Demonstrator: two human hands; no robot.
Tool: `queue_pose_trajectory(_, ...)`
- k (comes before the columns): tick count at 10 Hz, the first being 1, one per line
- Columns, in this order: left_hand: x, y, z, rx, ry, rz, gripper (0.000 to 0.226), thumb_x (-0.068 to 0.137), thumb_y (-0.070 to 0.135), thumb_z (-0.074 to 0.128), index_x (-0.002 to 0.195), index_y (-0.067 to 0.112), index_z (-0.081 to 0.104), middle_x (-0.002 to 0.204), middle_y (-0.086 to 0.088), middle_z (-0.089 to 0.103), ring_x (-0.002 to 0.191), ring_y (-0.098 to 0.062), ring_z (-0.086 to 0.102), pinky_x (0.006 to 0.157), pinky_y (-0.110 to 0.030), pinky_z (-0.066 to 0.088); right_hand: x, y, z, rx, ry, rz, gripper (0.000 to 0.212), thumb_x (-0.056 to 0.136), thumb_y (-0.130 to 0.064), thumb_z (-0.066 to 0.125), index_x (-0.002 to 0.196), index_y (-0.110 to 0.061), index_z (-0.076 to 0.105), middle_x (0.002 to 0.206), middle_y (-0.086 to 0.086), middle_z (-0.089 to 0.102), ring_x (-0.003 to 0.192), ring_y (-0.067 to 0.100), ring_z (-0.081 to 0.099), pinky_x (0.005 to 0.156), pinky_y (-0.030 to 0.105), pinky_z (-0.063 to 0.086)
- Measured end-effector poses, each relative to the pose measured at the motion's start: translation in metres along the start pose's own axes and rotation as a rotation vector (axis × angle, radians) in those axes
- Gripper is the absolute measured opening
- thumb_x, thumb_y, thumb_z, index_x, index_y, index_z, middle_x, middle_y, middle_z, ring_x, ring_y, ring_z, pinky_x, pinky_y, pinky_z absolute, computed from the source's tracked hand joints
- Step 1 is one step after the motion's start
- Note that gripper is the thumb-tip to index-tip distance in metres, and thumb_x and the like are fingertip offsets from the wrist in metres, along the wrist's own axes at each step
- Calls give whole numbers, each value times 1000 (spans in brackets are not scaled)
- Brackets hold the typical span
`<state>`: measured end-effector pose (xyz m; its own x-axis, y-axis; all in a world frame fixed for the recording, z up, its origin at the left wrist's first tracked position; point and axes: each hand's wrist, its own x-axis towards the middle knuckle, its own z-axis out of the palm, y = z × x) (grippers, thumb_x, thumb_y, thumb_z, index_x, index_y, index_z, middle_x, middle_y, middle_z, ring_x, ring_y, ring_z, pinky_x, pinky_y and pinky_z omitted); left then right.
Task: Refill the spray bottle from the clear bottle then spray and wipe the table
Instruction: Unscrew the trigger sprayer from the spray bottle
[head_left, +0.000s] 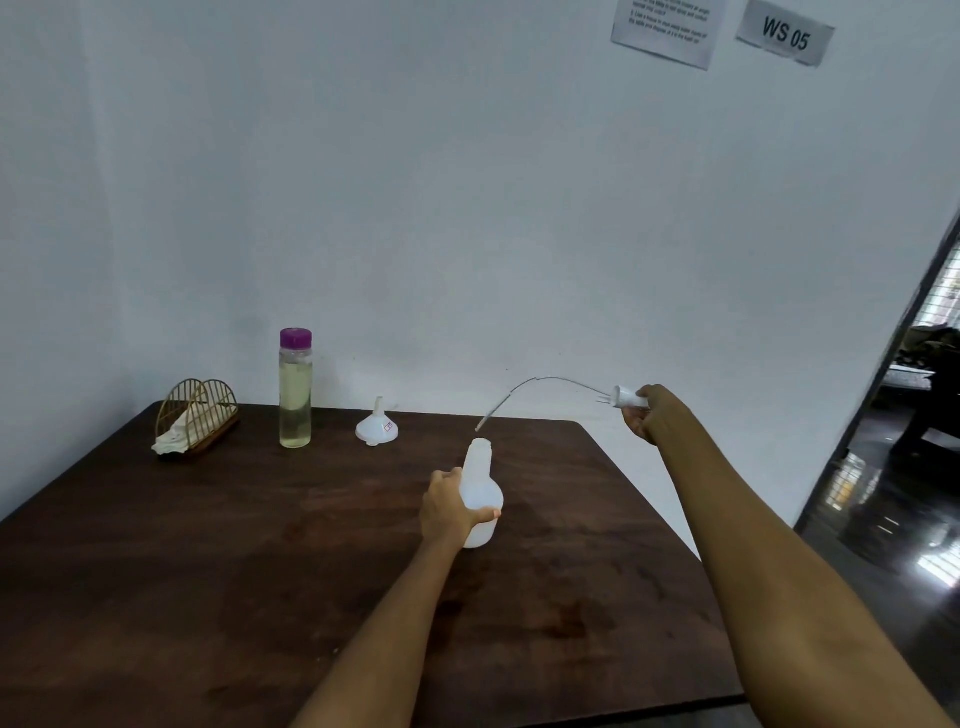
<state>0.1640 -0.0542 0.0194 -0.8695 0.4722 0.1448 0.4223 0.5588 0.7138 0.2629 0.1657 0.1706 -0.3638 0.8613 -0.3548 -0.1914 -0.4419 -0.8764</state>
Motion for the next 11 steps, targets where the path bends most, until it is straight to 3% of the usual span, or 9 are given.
queue_pose_trajectory(3,0,0,1,-6,4,-3,71,71,43,78,129,14,50,130,-7,49,118,-23,52,93,-33,47,1,6,-6,9,42,-30,17,86,-4,54,101,-8,48,102,10,50,58,16,49,27,15,41)
queue_pose_trajectory(4,0,0,1,-11,4,-4,72,71,43,78,130,13,49,130,-7,48,119,-23,51,94,-33,47,-1,8,-8,43,67,-48,10,85,1,55,79,-4,47,103,13,48,81,24,54,27,15,40)
queue_pose_trajectory(5,1,0,1,-10,5,-4,73,71,43,79,130,13,49,130,-7,48,119,-23,52,93,-33,47,-3,7,-9,59,70,-39,9,85,0,55,89,-6,48,104,11,49,75,21,54,27,13,38)
queue_pose_trajectory(6,1,-1,1,-13,0,-6,74,70,43,79,131,14,49,130,-8,48,119,-23,52,94,-34,47,-1,2,-9,46,39,-14,18,86,-6,55,101,-10,47,101,6,49,55,13,45,30,12,40)
queue_pose_trajectory(9,2,-2,2,-16,1,-11,74,70,43,79,131,14,48,131,-8,48,119,-23,51,94,-33,47,5,4,-10,-50,3,41,19,85,-9,55,100,-13,44,73,3,42,51,11,37,36,16,41)
queue_pose_trajectory(10,2,-2,2,-14,1,-6,73,70,43,79,130,13,49,130,-8,48,118,-23,51,93,-32,46,5,7,-11,-89,17,36,16,86,-8,54,98,-11,44,68,4,40,40,12,39,31,13,41)
queue_pose_trajectory(11,2,-2,3,-20,1,-1,74,70,44,78,131,13,49,130,-8,48,119,-22,51,94,-32,46,4,5,-8,-40,13,23,18,85,-7,55,99,-12,45,69,5,42,44,12,40,31,15,42)
